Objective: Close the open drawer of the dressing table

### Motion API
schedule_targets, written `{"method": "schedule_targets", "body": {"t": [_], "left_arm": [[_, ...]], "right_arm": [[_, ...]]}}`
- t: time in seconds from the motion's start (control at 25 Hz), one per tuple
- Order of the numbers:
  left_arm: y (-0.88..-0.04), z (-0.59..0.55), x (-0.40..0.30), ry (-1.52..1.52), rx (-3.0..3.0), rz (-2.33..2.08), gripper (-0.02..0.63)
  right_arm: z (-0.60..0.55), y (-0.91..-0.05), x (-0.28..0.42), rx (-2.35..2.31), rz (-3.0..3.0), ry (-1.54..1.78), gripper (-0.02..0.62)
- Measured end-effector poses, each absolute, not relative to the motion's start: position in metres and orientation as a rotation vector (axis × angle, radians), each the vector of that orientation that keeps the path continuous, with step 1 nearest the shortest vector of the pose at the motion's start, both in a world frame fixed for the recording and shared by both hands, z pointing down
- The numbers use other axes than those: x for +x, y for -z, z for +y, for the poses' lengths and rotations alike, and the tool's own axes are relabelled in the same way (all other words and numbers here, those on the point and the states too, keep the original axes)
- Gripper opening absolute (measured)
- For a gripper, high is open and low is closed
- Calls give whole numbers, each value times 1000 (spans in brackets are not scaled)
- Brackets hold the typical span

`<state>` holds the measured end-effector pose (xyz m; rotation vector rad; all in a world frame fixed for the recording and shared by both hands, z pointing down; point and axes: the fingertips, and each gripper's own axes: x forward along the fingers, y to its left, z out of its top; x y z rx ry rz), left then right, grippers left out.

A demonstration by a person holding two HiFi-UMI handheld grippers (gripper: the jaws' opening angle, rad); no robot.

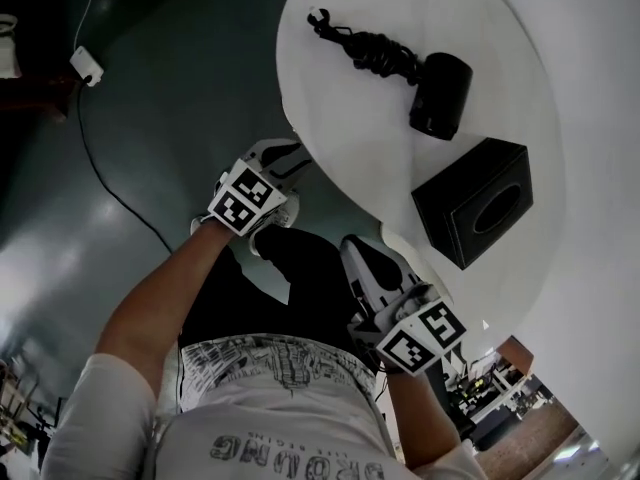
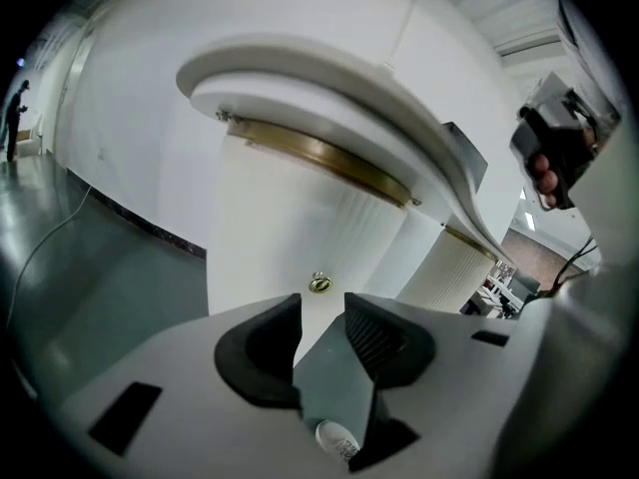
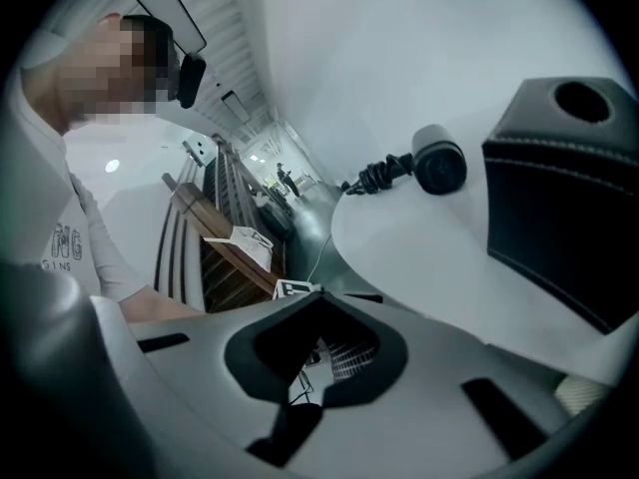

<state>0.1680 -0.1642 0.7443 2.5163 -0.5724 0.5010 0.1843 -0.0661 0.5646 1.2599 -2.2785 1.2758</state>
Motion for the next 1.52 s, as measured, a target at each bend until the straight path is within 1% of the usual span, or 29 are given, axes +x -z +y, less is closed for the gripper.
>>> {"method": "schedule_targets", "body": {"t": [0.24, 0.48, 0.8, 1.04, 1.52], "left_arm": [[-689, -138, 113, -505, 2528, -646, 149], [-609, -133, 69, -444, 2617, -739, 149], [-496, -102, 38, -336, 2749, -814, 149], [-427, -85, 13, -266, 2799, -896, 149], [-343, -63, -18, -178, 2838, -1037, 132]], "right_arm": [[-66, -527, 174, 1290, -2349, -1198, 9], [-63, -493, 156, 1350, -2424, -1135, 9], [-45, -448, 130, 1389, -2494, -1064, 9], [-37, -412, 111, 1403, -2566, -1002, 9], [-37, -368, 83, 1349, -2676, -903, 9]]}}
